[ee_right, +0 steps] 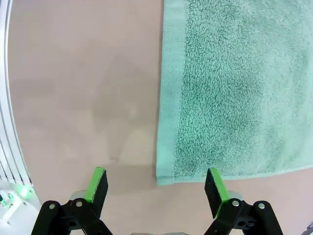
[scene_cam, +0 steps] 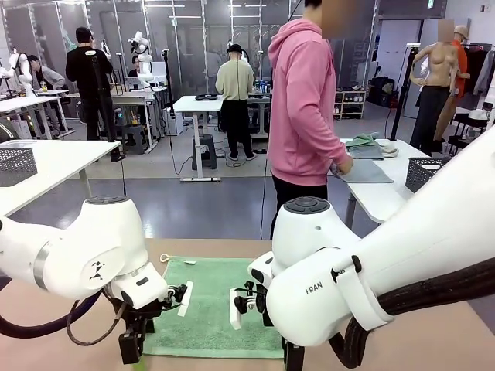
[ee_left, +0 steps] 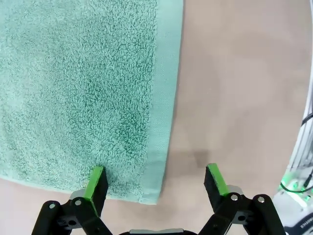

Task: Fold the towels and place them in the basket.
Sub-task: When a person lays out a Towel with hook on the table, fold it in half twice.

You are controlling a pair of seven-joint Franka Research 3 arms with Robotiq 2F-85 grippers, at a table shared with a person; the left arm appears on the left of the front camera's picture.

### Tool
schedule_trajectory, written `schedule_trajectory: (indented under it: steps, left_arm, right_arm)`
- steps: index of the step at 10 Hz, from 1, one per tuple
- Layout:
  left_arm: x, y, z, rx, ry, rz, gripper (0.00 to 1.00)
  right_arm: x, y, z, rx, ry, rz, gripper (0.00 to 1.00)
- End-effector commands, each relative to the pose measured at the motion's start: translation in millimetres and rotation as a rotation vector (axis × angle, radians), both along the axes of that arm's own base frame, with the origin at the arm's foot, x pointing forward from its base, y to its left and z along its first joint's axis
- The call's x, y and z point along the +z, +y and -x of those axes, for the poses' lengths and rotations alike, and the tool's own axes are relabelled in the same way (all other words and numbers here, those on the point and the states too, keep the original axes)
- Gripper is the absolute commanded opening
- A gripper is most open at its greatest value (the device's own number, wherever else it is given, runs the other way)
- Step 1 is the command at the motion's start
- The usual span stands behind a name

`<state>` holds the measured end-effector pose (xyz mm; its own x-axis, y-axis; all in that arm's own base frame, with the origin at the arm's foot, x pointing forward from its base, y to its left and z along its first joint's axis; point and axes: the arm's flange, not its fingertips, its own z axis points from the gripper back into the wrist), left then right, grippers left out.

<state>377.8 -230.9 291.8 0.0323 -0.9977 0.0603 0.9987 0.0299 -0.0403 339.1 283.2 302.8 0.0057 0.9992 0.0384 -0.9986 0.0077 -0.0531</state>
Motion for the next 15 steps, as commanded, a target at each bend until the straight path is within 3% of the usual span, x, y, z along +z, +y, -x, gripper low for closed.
schedule_trajectory:
  steps: [1,7,8,9,10,11,14,15]
  left_arm:
    - [0.1,3.9,2.6,0.001,0.019,0.021,1.00]
    - [-2.0,6.0,4.1,-0.001,0.025,0.019,1.00]
    - [-2.5,6.3,3.7,0.003,0.025,0.018,0.69]
    - [-3.0,6.6,3.3,0.006,0.027,0.014,0.40]
    - [-3.5,6.7,2.7,0.011,0.028,0.011,0.09]
    - [-3.5,6.8,2.6,0.014,0.029,0.010,0.00]
    - [-2.4,8.6,1.2,0.018,0.028,0.011,0.03]
    - [-2.9,8.4,0.8,0.018,0.029,0.013,0.00]
  right_arm:
    - [-6.6,3.4,-6.7,0.024,0.011,-0.022,1.00]
    - [-17.4,1.5,-12.9,-0.006,0.027,-0.021,1.00]
    - [-16.3,1.5,-13.0,-0.007,0.026,-0.024,1.00]
    - [-15.2,1.8,-13.1,-0.005,0.023,-0.021,0.62]
    - [-14.8,1.8,-13.5,-0.009,0.020,-0.018,0.40]
    - [-14.4,1.5,-13.5,-0.012,0.021,-0.022,0.02]
    - [-15.3,1.2,-14.7,-0.017,0.020,-0.028,0.00]
    - [-14.6,1.0,-15.0,-0.017,0.018,-0.029,0.04]
